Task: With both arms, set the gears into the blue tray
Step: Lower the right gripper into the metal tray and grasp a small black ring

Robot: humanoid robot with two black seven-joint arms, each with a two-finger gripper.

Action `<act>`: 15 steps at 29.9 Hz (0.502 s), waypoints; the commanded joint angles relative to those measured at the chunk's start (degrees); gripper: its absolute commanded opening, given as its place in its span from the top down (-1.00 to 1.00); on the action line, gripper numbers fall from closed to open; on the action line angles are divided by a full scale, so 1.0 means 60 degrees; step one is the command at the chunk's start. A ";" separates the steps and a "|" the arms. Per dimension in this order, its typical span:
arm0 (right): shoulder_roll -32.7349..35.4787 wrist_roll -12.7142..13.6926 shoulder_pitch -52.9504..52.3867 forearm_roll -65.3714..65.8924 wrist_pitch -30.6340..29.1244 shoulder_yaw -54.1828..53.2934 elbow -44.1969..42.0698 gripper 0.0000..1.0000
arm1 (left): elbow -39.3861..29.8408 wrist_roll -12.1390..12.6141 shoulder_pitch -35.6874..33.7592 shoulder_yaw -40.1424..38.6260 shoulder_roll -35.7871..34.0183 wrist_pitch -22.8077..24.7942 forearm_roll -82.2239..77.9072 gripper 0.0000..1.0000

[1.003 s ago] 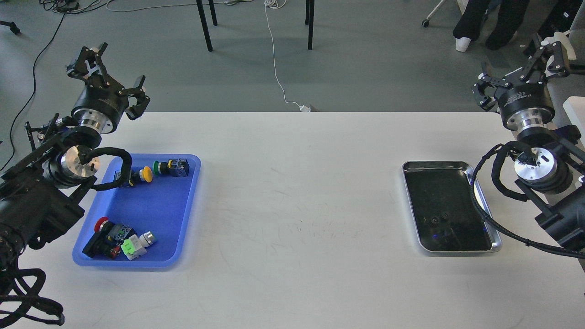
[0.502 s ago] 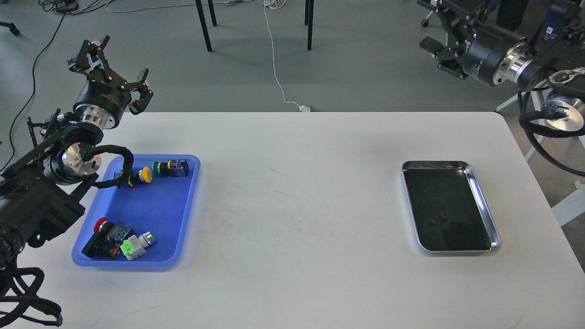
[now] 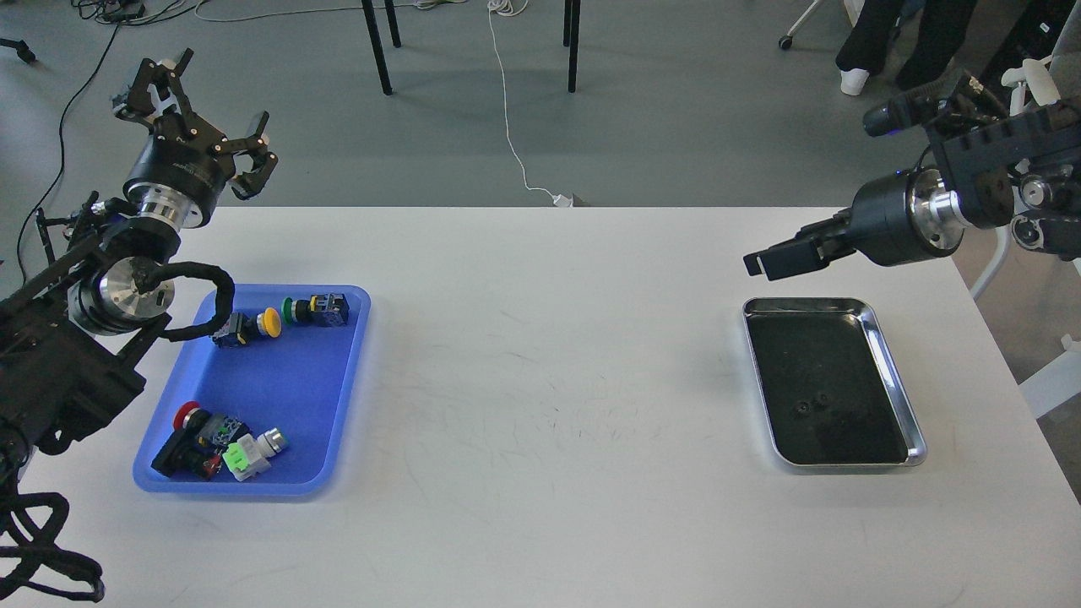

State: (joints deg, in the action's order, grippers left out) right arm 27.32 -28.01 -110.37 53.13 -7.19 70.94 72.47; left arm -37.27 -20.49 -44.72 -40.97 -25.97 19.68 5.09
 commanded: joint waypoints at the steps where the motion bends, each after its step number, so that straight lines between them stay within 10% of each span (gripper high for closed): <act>1: -0.0611 0.0001 0.0273 0.0315 0.0434 0.1050 -0.0037 -0.82 | 0.0001 0.0001 0.0013 0.0017 -0.0037 0.0074 -0.0014 -0.96; 10: -0.1404 0.0001 0.1342 0.0271 0.1374 0.1976 -0.0271 -0.81 | 0.0015 0.0001 0.0057 0.0046 -0.0125 0.0162 -0.0014 -0.96; 15: -0.1375 0.0001 0.2177 0.0271 0.1432 0.2210 -0.0915 -0.48 | 0.0015 0.0001 0.0057 0.0060 -0.0140 0.0162 -0.0014 -0.96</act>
State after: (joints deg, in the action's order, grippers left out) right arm 18.94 -27.99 -100.17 54.82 1.09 83.52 69.12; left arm -37.18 -20.49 -44.39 -40.64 -26.76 20.66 5.00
